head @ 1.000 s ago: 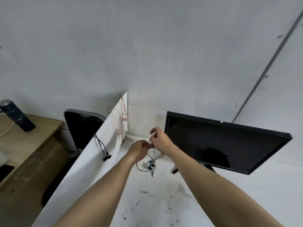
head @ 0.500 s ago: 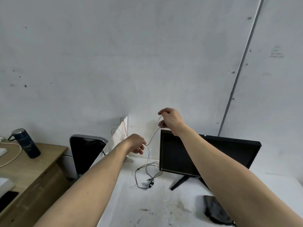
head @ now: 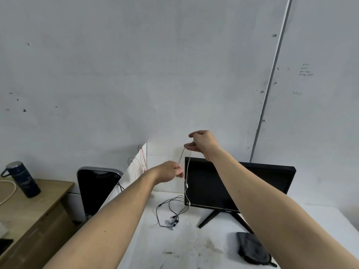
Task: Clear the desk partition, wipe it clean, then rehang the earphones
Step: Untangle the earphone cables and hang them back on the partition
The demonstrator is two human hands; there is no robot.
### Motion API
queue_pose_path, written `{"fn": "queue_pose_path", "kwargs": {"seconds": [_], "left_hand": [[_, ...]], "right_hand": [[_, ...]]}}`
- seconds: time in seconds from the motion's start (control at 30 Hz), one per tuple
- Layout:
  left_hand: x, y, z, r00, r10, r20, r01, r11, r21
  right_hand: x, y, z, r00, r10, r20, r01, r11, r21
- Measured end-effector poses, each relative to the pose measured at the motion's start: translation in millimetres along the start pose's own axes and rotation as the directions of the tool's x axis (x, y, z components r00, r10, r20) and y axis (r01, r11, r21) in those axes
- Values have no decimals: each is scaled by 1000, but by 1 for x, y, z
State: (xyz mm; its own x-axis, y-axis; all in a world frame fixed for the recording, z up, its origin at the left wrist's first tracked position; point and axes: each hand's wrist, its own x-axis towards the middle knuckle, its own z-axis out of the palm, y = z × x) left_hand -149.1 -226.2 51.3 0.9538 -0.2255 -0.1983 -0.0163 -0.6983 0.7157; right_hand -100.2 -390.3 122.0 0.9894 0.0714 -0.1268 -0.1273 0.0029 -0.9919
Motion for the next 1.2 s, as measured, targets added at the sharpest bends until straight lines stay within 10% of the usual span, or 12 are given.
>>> {"fn": "queue_pose_path", "kwargs": {"seconds": [0.3, 0.43, 0.83, 0.9, 1.03, 1.2], "left_hand": [[1, 20, -33, 956, 71, -285, -114, 984, -137], [1, 33, -39, 968, 50, -247, -94, 981, -169], [2, 34, -49, 965, 19, -262, -106, 941, -321], [1, 34, -50, 964, 23, -266, -109, 943, -314], [1, 31, -51, 964, 33, -263, -116, 944, -308], [-1, 29, -49, 972, 52, -231, -117, 953, -280]], "right_hand": [[1, 43, -9, 955, 262, 136, -199, 913, -356], [-6, 54, -13, 850, 337, 404, 71, 687, -723], [-11, 71, 14, 811, 64, 581, 160, 932, -326], [-9, 70, 20, 863, 108, 494, 179, 848, -498], [-12, 64, 28, 884, 373, 280, 149, 343, -927], [-11, 73, 32, 819, 338, 463, 130, 677, -724]]}}
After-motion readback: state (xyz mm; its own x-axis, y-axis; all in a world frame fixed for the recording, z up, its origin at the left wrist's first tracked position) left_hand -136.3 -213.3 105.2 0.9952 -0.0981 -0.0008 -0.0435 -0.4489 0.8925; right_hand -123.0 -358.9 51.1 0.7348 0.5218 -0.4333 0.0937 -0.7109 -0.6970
